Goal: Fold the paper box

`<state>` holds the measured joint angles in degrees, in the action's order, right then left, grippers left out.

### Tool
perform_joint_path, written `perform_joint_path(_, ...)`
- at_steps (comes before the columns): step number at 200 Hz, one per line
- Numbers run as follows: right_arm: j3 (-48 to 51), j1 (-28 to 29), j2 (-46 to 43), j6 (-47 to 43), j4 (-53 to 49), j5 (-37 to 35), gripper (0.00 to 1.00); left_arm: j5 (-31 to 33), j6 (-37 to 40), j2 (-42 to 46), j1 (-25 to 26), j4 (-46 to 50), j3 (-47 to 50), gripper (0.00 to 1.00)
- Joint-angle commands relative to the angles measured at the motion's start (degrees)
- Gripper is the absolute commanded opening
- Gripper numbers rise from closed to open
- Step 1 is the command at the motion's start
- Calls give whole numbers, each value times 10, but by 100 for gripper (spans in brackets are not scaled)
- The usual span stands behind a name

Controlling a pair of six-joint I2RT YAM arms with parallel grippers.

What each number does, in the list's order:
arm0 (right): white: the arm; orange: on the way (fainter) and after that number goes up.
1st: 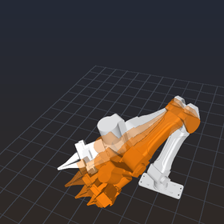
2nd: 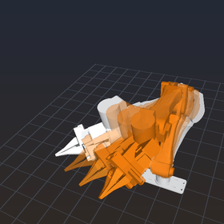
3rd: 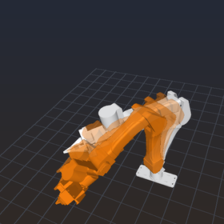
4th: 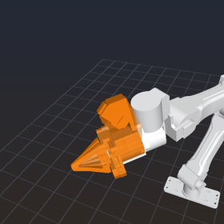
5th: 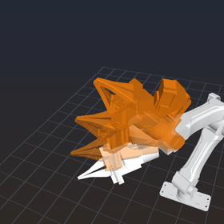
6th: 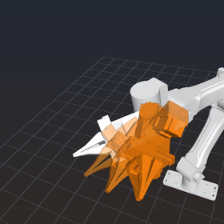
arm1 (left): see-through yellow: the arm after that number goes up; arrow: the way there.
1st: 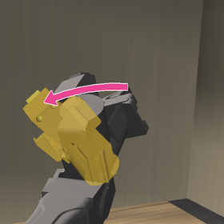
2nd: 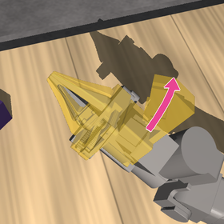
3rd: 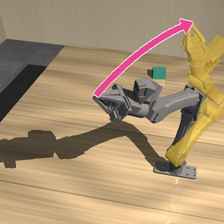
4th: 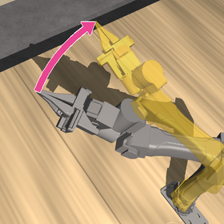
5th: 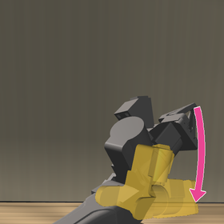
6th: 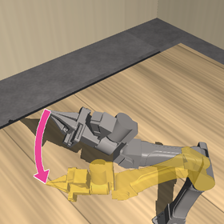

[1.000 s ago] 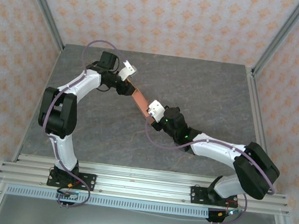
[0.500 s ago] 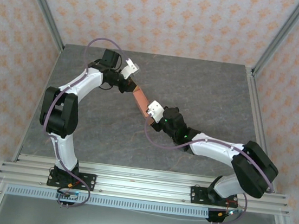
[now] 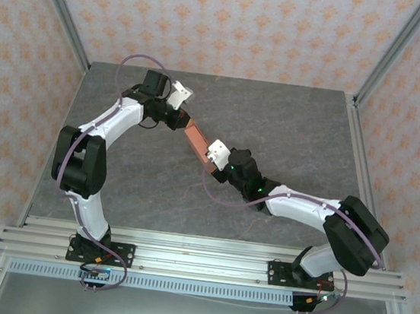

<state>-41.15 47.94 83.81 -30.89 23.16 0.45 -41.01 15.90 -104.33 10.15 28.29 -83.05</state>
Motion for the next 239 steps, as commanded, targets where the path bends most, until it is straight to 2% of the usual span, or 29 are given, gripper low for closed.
perform_joint_path(1, -10, -3, 9, -2, -10, -4, 0, 57, -63, 31, 6, 20, -16, 0)
perform_joint_path(36, -11, -3, 10, -8, -18, -4, 0, 44, -109, 9, 5, 92, -72, 0)
perform_joint_path(98, -20, -3, 20, -6, -21, -12, 0, 50, -143, 8, 3, 117, -80, 0)
perform_joint_path(125, -25, -3, 23, -1, -25, -18, 0, 49, -152, 23, 4, 82, -37, 0)
perform_joint_path(164, -60, -3, 39, 34, -54, -28, 0, 97, -159, 37, 6, 20, 30, 0)
perform_joint_path(239, -167, -3, 101, 222, -163, -63, 0, 157, -202, 82, 21, -66, 130, 0)
